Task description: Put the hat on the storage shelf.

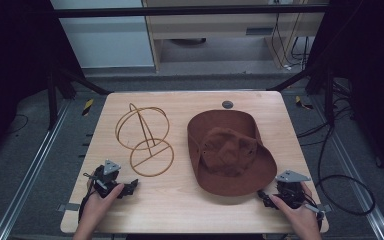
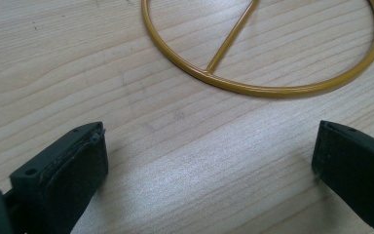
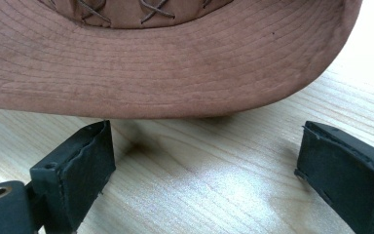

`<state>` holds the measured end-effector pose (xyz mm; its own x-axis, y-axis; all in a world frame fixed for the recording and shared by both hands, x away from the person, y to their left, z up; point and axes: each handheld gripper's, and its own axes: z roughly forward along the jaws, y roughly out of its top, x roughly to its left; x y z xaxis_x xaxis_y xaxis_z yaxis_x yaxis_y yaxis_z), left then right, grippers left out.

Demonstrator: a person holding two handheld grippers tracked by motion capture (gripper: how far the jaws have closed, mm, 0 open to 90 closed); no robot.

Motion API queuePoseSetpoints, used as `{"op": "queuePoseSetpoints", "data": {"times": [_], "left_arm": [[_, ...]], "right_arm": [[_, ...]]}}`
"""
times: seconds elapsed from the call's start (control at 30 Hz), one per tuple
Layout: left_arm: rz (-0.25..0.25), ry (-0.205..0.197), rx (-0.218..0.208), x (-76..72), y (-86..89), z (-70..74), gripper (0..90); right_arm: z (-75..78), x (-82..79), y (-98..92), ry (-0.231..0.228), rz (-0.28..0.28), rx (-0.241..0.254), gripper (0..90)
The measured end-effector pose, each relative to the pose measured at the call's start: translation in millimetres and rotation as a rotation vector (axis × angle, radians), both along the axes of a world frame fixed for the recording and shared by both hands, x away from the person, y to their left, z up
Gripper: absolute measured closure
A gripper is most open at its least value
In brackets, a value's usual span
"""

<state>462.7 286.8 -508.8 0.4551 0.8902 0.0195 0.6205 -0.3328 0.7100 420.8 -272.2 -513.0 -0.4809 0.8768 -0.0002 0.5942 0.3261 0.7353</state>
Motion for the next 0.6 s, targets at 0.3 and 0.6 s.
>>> {"op": "queuePoseSetpoints", "data": {"times": [0.3, 0.6], "left_arm": [[-0.023, 0.000, 0.000, -2.6, -5.1, -0.1, 0.0], [-0.026, 0.000, 0.000, -3.0, -5.6, -0.1, 0.0]], "right_arm": [[0.0, -0.8, 0.4, -0.001, -0.014, 0.001, 6.8], [3.8, -4.8, -0.1, -0.016, -0.019, -0.010, 7.3]]}}
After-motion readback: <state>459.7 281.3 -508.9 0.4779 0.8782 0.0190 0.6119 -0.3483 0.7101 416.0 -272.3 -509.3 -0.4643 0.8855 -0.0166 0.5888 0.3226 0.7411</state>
